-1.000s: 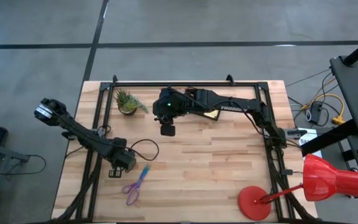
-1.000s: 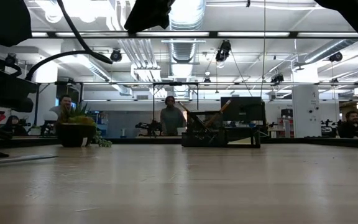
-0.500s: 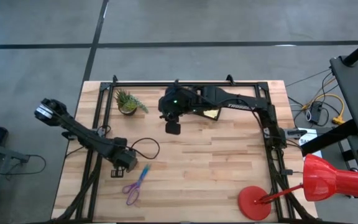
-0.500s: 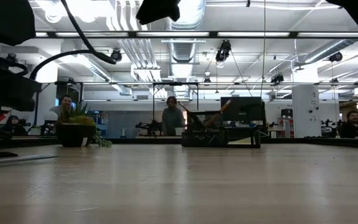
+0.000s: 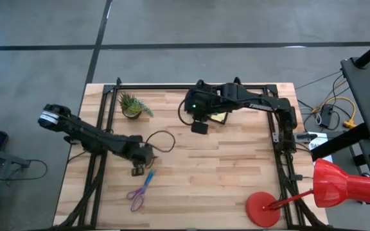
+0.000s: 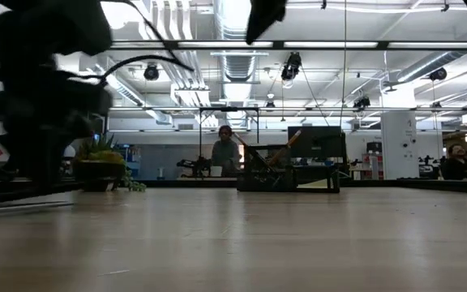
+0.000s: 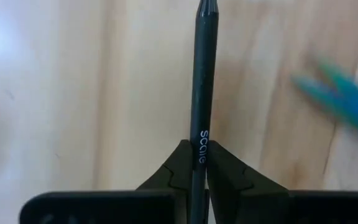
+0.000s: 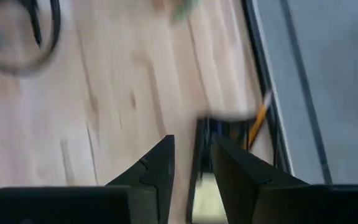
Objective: Pick and place office supplies into organizer
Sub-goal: Put the black pen into the black desk organizer
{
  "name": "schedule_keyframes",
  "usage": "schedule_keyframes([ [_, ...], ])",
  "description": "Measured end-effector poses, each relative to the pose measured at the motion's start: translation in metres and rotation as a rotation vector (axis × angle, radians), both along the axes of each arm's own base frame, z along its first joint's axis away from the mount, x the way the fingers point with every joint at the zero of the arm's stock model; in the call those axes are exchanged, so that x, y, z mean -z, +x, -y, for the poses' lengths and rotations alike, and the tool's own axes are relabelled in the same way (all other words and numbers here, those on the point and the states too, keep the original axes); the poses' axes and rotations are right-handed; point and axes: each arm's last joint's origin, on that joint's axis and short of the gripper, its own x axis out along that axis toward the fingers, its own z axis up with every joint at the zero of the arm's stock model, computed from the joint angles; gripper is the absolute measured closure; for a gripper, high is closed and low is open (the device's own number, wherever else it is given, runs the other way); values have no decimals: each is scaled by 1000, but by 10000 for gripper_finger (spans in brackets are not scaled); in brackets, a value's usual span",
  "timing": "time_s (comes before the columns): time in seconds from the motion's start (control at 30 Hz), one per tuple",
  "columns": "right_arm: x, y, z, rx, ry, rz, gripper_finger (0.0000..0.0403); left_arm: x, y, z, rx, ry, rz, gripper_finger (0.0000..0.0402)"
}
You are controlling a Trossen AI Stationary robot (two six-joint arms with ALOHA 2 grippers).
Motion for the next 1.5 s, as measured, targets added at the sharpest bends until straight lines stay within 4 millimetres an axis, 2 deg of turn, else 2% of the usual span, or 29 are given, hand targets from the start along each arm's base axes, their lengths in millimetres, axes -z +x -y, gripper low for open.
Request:
schedule_keyframes([
  [0.17, 25, -12, 0, 97, 46, -196, 305, -18, 20, -17, -40, -14, 88, 390],
  [0.4, 74, -20, -8, 118, 54, -393, 312, -62, 46, -34, -87, -31, 220, 390],
  [0.5, 90, -22, -14, 93, 52, -333, 316, -79, 49, -36, -69, -23, 216, 390],
  [0.6, 96, -27, -16, 53, 105, -174, 319, -93, 48, -36, -36, -9, 189, 390],
  [0.7, 100, -38, -7, 97, 215, -2, 323, -99, 46, -36, 8, 9, 171, 390],
  [0.87, 112, -68, 11, 299, 307, 216, 323, -86, 54, -38, 113, 72, 105, 390],
  [0.97, 116, -85, 13, 394, 367, 342, 325, -69, 64, -41, 184, 111, 13, 390],
  [1.1, 126, -101, 11, 527, 471, 474, 326, -53, 82, -44, 348, 251, -89, 390],
  [1.27, 152, -114, 9, 748, 623, 545, 326, -44, 101, -48, 561, 493, -218, 390],
  [1.5, 175, -117, 5, 811, 712, 620, 326, -35, 120, -51, 743, 669, -356, 389],
])
